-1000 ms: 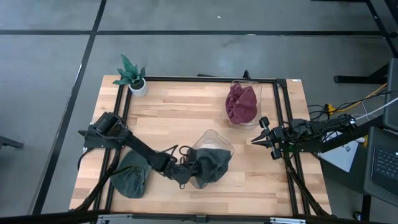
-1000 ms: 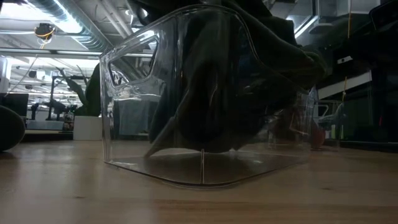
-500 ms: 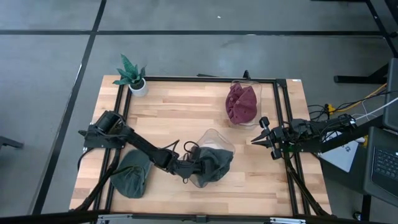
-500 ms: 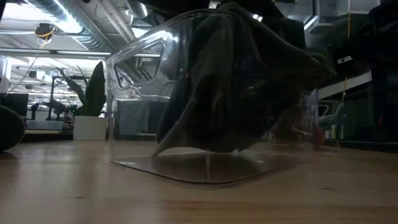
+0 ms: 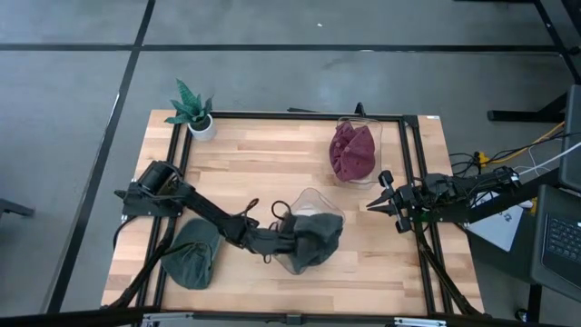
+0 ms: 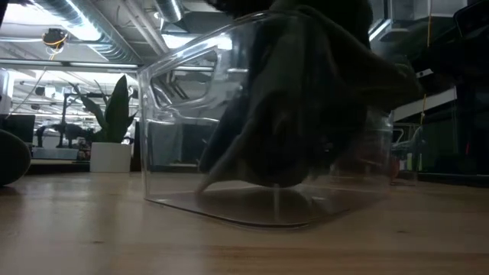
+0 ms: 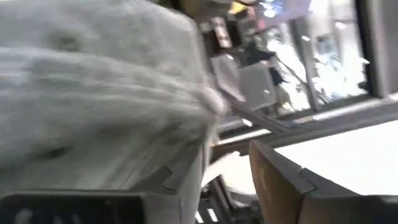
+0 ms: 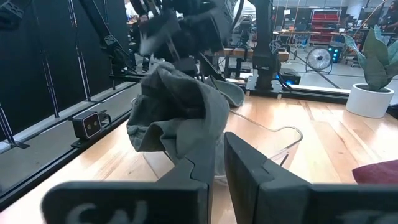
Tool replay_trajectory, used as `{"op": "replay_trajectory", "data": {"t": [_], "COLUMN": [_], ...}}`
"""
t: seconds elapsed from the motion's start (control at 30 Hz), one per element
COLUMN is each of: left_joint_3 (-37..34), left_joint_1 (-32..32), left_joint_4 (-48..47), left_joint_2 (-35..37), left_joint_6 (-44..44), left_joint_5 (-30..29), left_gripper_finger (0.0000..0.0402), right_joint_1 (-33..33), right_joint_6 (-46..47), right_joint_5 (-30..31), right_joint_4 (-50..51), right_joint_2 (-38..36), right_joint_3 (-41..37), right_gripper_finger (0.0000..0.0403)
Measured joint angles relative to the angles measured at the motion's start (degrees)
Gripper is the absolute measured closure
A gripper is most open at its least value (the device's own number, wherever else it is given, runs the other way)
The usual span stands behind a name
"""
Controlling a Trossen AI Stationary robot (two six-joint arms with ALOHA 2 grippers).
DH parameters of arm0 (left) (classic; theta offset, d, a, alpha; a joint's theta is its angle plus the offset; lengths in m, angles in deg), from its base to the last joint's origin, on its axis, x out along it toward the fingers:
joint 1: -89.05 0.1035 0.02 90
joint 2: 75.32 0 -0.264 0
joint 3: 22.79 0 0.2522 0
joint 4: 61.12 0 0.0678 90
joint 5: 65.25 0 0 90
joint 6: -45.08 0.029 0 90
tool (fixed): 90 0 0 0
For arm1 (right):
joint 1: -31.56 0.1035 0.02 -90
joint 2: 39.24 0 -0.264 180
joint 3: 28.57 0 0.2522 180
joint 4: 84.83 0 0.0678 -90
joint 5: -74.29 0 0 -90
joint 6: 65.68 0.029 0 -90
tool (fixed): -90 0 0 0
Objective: Pick & Place hat
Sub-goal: Put the black cap into the bottom transparent bin
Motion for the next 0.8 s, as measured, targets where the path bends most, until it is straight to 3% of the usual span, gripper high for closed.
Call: {"op": "replay_trajectory", "data": {"t": [0.33,0.53,0.67,0.8], "left_joint_3": [0.0,0.0,0.0,0.0], "left_joint_1": [-0.1,0.3,1.3,2.3], "left_joint_4": [10.8,16.5,12.3,-1.0], "left_joint_2": [0.1,0.4,3.7,10.3], "left_joint_6": [10.1,18.7,27.2,37.9], "left_joint_5": [14.9,22.4,24.8,25.0], "left_gripper_finger": [0.0189,0.0179,0.0189,0.0202], "right_joint_1": [0.0,0.0,0.0,0.0], "right_joint_6": [0.0,0.0,0.0,-0.1], "right_joint_5": [0.0,0.0,0.0,0.0], "right_joint_4": [0.0,0.0,0.0,0.0], "right_joint_2": [0.0,0.0,0.0,0.0], "right_joint_3": [0.0,0.0,0.0,0.0], "right_gripper_finger": [0.0366,0.0366,0.0366,0.0366]}}
